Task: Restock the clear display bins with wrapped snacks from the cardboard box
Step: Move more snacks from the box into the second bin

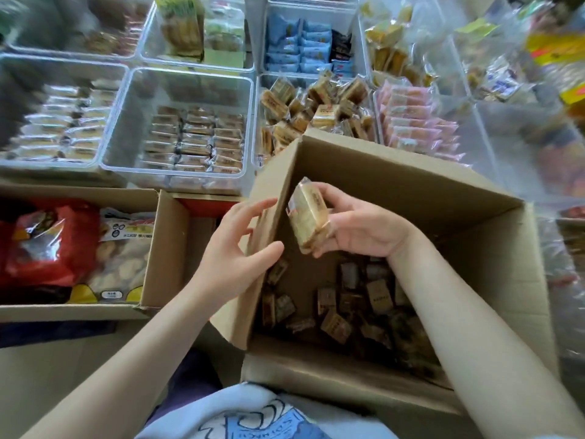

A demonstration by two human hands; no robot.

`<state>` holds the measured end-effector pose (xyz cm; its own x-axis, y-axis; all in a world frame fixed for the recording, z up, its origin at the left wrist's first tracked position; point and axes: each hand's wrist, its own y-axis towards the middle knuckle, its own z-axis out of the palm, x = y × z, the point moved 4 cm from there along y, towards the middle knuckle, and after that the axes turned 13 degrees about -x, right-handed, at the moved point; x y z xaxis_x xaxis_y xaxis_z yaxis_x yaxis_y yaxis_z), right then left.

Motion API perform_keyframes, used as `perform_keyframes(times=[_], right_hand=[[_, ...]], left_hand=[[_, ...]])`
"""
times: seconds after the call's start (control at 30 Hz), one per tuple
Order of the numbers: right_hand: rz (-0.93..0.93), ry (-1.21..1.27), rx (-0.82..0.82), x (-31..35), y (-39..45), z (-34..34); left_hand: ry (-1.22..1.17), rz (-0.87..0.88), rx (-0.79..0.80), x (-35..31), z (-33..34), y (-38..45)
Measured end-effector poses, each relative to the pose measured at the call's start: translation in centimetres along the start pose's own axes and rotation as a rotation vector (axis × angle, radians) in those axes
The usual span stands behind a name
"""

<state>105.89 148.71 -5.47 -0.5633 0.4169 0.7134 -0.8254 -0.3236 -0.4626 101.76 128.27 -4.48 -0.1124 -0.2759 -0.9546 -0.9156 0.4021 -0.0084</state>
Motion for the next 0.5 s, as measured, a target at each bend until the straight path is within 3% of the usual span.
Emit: perform_keyframes(times=[0.13, 0.23, 0.37, 0.5], right_hand=[[-0.183, -0.083, 0.031, 4.0, 0.4, 6.1], [-0.198, -0.134, -0.126, 4.7, 3.2, 9.6], [-0.106, -0.323, -0.288, 4.7, 8.8, 14.1], [-0.033, -0.495, -0.460, 4.8, 16.7, 18.7]], left_hand=[[-0.022, 0.360, -0.049, -3.7, -2.0, 0.6], [0.072, 0.485, -0.256, -3.9, -5.6, 2.1], [-0.001, 0.319, -0.439, -1.2, -13.0, 3.8], [-0.116, 0.046, -0.447, 3.7, -22.4, 6.3]])
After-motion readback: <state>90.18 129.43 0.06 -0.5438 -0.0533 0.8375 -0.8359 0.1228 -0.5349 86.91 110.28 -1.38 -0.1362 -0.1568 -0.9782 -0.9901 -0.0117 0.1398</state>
